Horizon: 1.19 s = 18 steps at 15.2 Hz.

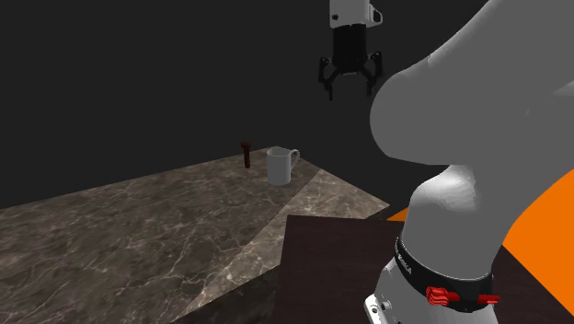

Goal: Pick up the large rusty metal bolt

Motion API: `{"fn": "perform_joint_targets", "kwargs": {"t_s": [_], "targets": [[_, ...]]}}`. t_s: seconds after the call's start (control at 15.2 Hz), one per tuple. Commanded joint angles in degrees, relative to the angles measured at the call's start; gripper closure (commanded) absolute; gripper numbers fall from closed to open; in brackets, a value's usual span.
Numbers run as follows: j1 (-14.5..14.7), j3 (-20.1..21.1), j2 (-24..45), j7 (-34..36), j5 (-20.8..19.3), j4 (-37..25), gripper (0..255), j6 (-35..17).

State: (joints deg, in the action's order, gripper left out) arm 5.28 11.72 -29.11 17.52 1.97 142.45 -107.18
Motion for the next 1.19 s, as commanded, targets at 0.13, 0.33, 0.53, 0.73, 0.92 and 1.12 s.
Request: {"fn": "perform_joint_targets", "kwargs": {"t_s": [0.13,0.33,0.53,0.73,0.92,1.12], "targets": [[1.1,3.8,6.7,4.3,0.4,-1.6,0,-6.5],[1.7,6.4,12.2,7.7,-0.4,-3.7,0,-10.7],[2.1,8.9,18.0,11.5,-2.2,-6.4,0,-14.5],[2.6,11.1,24.1,15.7,-5.0,-9.7,0,-17.7],[3.5,12.6,30.5,20.3,-8.8,-13.8,0,-20.1],[5.1,13.3,37.1,24.9,-13.2,-18.5,0,-21.7]]}}
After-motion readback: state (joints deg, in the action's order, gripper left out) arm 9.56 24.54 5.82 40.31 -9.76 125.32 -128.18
